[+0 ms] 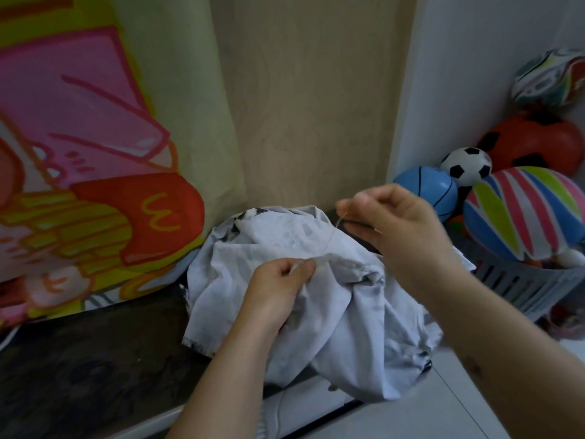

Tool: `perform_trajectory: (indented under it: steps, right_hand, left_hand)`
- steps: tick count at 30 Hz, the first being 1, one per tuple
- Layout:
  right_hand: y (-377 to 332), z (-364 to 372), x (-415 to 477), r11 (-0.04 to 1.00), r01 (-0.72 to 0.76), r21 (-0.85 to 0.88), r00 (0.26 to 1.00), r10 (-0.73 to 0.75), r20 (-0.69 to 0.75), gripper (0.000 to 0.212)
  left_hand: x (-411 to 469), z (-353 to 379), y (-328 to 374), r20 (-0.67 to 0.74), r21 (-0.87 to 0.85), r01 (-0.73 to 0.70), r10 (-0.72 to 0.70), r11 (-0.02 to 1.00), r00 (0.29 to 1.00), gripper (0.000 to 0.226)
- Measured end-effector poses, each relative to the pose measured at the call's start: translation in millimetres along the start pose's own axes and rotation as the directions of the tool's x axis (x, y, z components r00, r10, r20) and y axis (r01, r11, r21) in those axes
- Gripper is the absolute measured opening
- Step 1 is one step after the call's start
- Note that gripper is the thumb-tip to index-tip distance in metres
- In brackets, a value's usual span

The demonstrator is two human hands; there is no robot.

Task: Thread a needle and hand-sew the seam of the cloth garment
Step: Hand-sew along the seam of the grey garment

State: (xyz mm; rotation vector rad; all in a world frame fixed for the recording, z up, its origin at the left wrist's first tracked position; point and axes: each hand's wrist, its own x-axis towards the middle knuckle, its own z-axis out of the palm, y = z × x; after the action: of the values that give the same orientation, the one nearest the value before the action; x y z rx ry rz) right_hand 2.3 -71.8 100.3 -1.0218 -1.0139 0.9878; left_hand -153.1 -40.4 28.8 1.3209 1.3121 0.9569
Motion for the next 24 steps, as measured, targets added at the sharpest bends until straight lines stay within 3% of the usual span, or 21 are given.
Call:
perform_trajectory:
  steps: [2, 5, 7, 9, 12, 15, 16, 18, 20, 22, 24]
  right_hand:
    - [-12.9, 2.0, -1.2, 0.895, -0.194, 0.403, 0.981, 0.181, 0.072, 0.011]
    - [-27.7, 6.3, -6.4, 0.614, -0.399, 0.682, 0.904, 0.387, 0.181, 0.022]
    - [-34.3, 8.9, -9.2, 0.457, -0.465, 0.758, 0.852, 0.463, 0.244, 0.027]
    - [-39.5, 10.8, -13.0, 0.379, -0.505, 0.775, 0.824, 0.479, 0.303, 0.022]
    - [-45.4, 10.7, -16.7, 0.332, -0.564, 0.756, 0.802, 0.440, 0.405, 0.016]
    - [-49.7, 11.3, -18.4, 0.359, -0.580, 0.732, 0.801, 0.417, 0.430, 0.018]
    - [-48.3, 11.4, -18.2, 0.403, -0.586, 0.704, 0.803, 0.405, 0.437, 0.019]
    - [-38.5, 10.6, -15.2, 0.626, -0.559, 0.543, 0.828, 0.386, 0.407, 0.016]
    - [-19.4, 6.8, -10.4, 0.874, -0.450, 0.182, 0.870, 0.383, 0.311, 0.012]
    - [2.6, 1.5, -6.3, 0.896, -0.337, -0.288, 0.887, 0.405, 0.223, 0.010]
    - [20.9, -4.4, -3.4, 0.761, -0.184, -0.622, 0.902, 0.383, 0.200, 0.009]
  left_hand:
    - [3.6, 0.6, -3.5, -0.065, 0.097, 0.009, -0.003, 0.995, 0.998, 0.030]
    - [9.3, -0.7, -10.7, -0.139, 0.295, 0.000, 0.043, 0.956, 0.989, 0.037]
    - [11.6, -1.4, -16.5, -0.166, 0.389, -0.031, 0.103, 0.921, 0.981, 0.045]
    - [14.0, -2.6, -22.2, -0.195, 0.417, -0.064, 0.158, 0.907, 0.968, 0.049]
    - [15.7, -2.5, -28.1, -0.229, 0.419, -0.103, 0.214, 0.902, 0.949, 0.050]
    - [16.8, -2.3, -27.8, -0.227, 0.418, -0.129, 0.241, 0.899, 0.944, 0.051]
    - [17.2, -2.5, -25.7, -0.222, 0.417, -0.133, 0.242, 0.899, 0.944, 0.050]
    - [18.8, -3.9, -20.2, -0.191, 0.425, -0.134, 0.234, 0.895, 0.953, 0.043]
    - [16.8, -5.8, -11.8, -0.148, 0.377, -0.146, 0.215, 0.915, 0.965, 0.030]
    - [9.5, -7.5, -2.3, -0.090, 0.258, -0.184, 0.213, 0.949, 0.973, 0.018]
    - [1.2, -10.6, 5.9, -0.048, 0.209, -0.225, 0.240, 0.952, 0.970, 0.010]
